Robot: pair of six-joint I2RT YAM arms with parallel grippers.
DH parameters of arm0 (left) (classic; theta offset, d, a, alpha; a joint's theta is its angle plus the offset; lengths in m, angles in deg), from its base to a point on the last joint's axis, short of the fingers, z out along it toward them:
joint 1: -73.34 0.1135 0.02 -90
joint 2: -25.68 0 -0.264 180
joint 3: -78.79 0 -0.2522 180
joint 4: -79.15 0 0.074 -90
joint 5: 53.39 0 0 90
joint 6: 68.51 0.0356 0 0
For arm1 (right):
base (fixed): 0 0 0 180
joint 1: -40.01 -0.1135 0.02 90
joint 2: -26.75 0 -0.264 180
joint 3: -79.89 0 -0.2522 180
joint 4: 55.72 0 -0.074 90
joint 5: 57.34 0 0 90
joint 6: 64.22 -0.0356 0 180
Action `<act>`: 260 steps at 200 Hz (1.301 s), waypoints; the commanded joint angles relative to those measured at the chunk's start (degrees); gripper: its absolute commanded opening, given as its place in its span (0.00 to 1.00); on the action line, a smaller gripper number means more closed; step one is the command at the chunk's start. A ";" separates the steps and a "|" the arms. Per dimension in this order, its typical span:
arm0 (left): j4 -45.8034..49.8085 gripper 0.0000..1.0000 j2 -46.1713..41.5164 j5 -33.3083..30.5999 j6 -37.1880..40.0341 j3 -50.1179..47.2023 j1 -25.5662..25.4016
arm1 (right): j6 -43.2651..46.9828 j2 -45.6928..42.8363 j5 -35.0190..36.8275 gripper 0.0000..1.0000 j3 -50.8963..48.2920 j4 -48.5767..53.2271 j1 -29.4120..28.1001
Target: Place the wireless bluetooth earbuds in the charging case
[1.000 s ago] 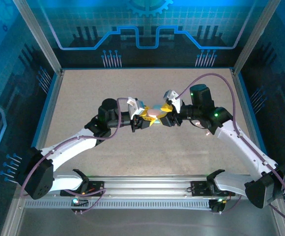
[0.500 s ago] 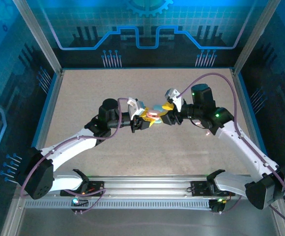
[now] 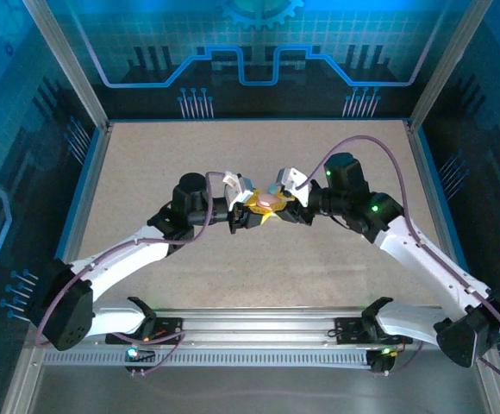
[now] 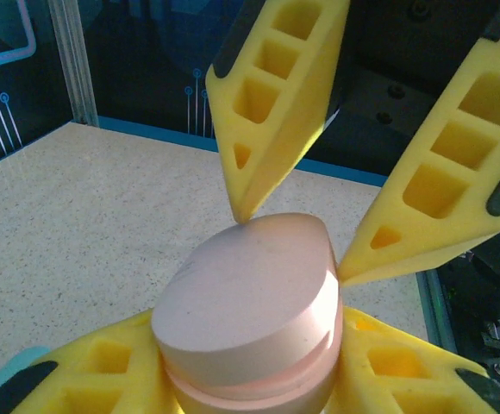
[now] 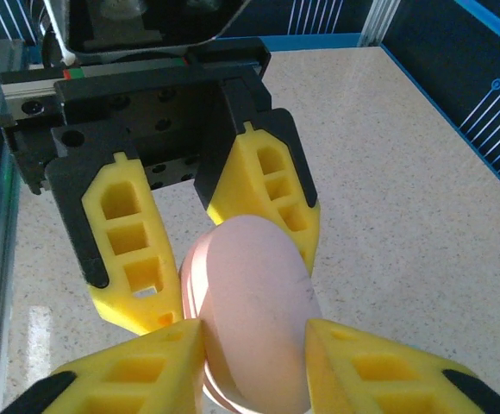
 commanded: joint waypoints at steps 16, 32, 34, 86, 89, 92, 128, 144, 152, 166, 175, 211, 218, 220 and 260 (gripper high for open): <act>-0.02 0.29 -1.76 7.27 -0.28 2.08 -1.30 | 6.25 -1.33 10.62 0.32 -0.25 -6.44 -2.79; 0.49 0.29 -1.78 7.38 -0.21 2.29 -1.36 | 10.03 -1.86 13.91 0.32 -0.96 -6.77 -4.97; 0.46 0.29 -1.80 7.38 -0.19 2.31 -1.39 | 10.57 -1.96 14.35 0.32 -1.05 -6.85 -5.19; 1.24 0.29 -1.71 7.64 0.49 2.66 -1.37 | 17.06 -2.28 22.10 0.28 -2.77 -8.42 -8.71; 1.35 0.29 -1.67 7.64 0.59 2.70 -1.32 | 17.12 -2.16 22.38 0.28 -2.75 -8.40 -8.77; 1.39 0.29 -1.71 7.64 0.60 2.71 -1.32 | 17.26 -2.07 22.57 0.27 -2.79 -8.45 -8.83; 2.09 0.29 -2.15 7.47 1.50 2.58 -1.39 | 19.19 -2.27 24.21 0.27 -2.93 -7.21 -9.48; 2.36 0.29 -2.31 7.29 1.99 2.66 -1.33 | 20.10 -2.23 24.28 0.27 -2.57 -5.90 -9.52; 2.52 0.29 -2.41 7.16 2.28 2.66 -1.41 | 20.32 -2.08 24.74 0.27 -2.29 -5.38 -9.61; 2.75 0.29 -2.50 7.02 2.65 2.73 -1.39 | 21.10 -1.85 25.35 0.28 -1.86 -4.19 -9.76; 2.76 0.29 -2.46 7.02 2.79 2.77 -1.41 | 21.42 -1.64 25.51 0.29 -1.81 -3.92 -9.83; 2.71 0.29 -2.33 6.96 3.41 3.02 -1.51 | 22.09 -0.97 26.48 0.29 -1.63 -3.57 -10.53; 2.67 0.29 -2.33 6.90 3.41 3.04 -1.50 | 22.35 -0.84 26.83 0.29 -1.63 -3.57 -10.69; 2.68 0.29 -2.33 6.88 3.41 3.02 -1.54 | 22.35 -0.72 27.07 0.30 -1.63 -3.57 -10.72; 2.28 0.29 -2.62 5.91 3.81 2.75 -1.72 | 23.21 -0.16 29.37 0.26 -1.03 -3.31 -11.67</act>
